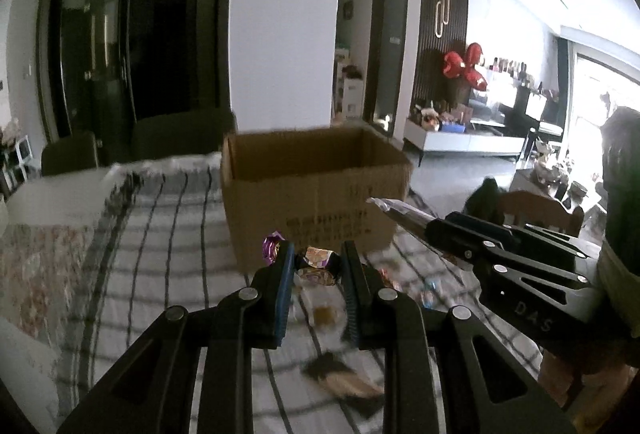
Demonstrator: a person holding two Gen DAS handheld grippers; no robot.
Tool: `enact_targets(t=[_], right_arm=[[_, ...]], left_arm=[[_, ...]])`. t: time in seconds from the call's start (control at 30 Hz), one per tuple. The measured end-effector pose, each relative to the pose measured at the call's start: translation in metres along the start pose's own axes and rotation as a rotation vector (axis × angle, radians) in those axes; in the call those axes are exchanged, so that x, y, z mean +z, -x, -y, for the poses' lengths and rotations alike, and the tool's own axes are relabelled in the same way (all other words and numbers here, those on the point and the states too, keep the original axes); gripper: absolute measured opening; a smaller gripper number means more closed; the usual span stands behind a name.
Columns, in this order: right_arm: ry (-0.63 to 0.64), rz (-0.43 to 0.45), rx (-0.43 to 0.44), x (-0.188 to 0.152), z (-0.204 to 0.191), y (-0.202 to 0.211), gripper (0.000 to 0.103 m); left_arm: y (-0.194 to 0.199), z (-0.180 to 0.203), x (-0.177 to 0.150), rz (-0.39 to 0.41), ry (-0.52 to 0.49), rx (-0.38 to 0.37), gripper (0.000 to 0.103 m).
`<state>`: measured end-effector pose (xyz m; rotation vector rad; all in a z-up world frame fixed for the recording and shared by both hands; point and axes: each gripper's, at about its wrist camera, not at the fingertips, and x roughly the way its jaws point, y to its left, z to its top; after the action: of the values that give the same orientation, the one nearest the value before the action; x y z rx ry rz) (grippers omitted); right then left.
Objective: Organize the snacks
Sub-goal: 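Lift both held snacks into the cardboard box and open both tools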
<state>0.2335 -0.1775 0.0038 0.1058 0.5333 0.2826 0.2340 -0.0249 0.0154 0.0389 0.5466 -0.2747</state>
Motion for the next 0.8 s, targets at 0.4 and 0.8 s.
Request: enact_targets(t=[0.4,0.8], right_arm=[[-0.022,0.08,-0.017,0.061,0.019,-0.024,0.019],[0.03,0.078,-0.044,0.097,0.028,-0.069,0.019]], left_arm=[[-0.037,-0.01,0.066,0.068,-0.02,-0.009,0.024],[-0.095,-0.025,0.101,0.04,-0.023,-0.001,0.024]])
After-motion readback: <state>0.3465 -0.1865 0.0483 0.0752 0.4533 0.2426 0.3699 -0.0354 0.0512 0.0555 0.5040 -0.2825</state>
